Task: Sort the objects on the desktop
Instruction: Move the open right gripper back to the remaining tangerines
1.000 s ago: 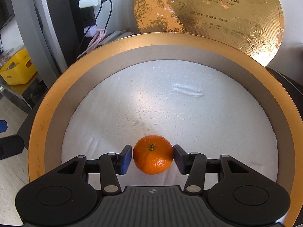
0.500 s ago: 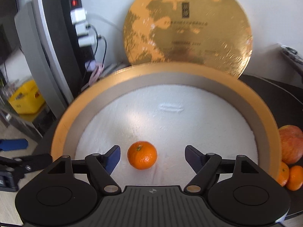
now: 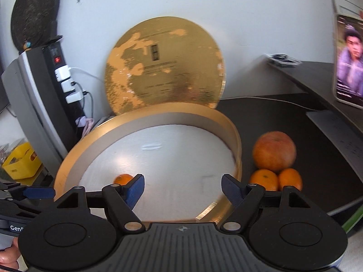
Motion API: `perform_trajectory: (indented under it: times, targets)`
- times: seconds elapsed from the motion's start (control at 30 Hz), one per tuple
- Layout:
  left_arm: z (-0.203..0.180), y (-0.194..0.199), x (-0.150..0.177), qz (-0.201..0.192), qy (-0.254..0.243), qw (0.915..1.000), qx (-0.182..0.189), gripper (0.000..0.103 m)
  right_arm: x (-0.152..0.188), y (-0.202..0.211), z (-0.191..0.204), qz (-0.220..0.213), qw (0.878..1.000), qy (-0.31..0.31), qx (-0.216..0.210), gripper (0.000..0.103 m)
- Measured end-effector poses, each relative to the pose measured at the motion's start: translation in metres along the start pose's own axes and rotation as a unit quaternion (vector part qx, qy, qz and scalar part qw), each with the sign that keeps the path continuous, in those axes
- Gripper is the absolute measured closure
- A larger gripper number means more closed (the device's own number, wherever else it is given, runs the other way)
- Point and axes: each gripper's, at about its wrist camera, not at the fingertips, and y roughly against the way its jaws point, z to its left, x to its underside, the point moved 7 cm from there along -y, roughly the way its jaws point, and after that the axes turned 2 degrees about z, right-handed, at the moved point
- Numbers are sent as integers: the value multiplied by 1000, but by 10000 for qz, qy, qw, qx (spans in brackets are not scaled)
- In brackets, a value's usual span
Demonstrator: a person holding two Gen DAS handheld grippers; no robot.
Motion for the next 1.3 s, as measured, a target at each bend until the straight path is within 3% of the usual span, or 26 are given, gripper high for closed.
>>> perform_trajectory:
  times: [0.13, 0.27, 0.67, 0.93, 1.3]
  targets:
    - [-28, -5, 3, 101, -360, 9993, 83, 1, 11, 9, -23, 0, 9996, -230, 190, 26]
    - [-50, -11, 7, 255, -618, 9977, 145, 1, 20, 15, -42, 3, 9983, -472, 337, 17]
    - [-99, -20, 12, 394, -1255, 9907, 353, 1, 38, 13, -93, 84, 9919, -871, 921, 16]
    - [-95, -25, -5, 300, -1229, 9914, 344, 1, 39, -4, -111, 91, 9897, -843, 1150, 20]
    - [-89, -38, -14, 373, -1174, 9917, 368, 1, 27, -34, -142, -67, 9845, -1502, 908, 31]
